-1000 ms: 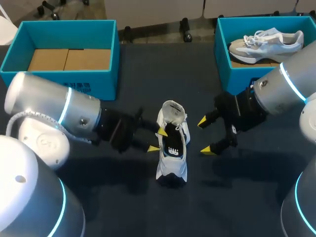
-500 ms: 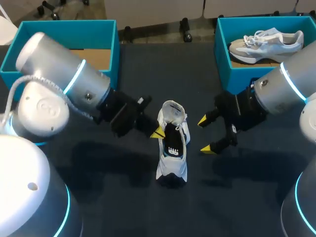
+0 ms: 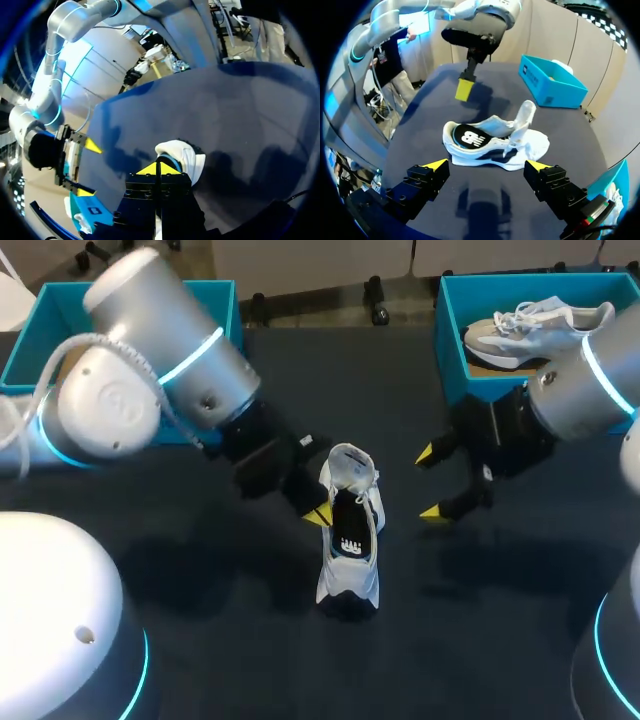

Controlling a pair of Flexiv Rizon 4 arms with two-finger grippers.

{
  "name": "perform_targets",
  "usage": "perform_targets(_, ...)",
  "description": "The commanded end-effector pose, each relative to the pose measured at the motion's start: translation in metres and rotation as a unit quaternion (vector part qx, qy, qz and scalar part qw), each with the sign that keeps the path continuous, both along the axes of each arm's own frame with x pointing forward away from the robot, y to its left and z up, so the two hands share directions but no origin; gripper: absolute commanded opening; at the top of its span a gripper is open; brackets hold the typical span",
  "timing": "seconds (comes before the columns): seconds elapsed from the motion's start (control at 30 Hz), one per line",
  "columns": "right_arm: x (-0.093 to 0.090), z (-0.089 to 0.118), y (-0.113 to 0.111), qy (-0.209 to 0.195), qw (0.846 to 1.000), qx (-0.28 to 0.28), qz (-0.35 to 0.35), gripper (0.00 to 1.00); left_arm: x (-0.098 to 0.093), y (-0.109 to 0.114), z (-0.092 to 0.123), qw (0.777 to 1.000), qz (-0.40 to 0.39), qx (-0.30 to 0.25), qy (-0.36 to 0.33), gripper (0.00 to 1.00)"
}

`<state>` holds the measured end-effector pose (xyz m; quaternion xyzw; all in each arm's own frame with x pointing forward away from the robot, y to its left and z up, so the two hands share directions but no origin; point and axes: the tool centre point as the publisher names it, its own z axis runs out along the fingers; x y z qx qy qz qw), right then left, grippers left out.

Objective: Take the shoe out of the shoebox, open the shoe tongue, remove and reinsert the insole, then place the shoe into the shoebox

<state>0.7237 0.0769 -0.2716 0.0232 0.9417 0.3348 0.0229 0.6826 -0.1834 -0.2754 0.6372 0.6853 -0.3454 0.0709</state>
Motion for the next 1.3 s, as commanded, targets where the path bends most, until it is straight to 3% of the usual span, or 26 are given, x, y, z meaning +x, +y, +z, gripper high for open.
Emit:
perform_targets(0.03, 0.006, 0.017, -0.014, 0.004, 1.0, -0.019, 0.001, 1.0, 0.004, -0.002, 0.003, 0.997, -0.034, 0.069, 0.006, 0.0)
perform_targets(0.4, 0.027, 0.056, -0.048, -0.002, 0.999, -0.053, -0.01, 1.0, 0.004, -0.002, 0.003, 0.997, -0.034, 0.069, 0.006, 0.0)
perform_targets(0.73, 0.037, 0.094, -0.064, 0.01, 0.995, -0.095, 0.008, 1.0, 0.004, -0.002, 0.003, 0.997, -0.034, 0.069, 0.006, 0.0)
perform_targets(0.93, 0.039, 0.106, -0.071, 0.011, 0.995, -0.101, 0.013, 1.0, 0.008, 0.004, -0.001, 0.995, -0.037, 0.089, 0.006, 0.0)
perform_targets(1.3, 0.037, 0.109, -0.073, 0.011, 0.994, -0.104, 0.015, 1.0, 0.021, 0.01, 0.006, 0.985, -0.081, 0.151, -0.015, 0.0)
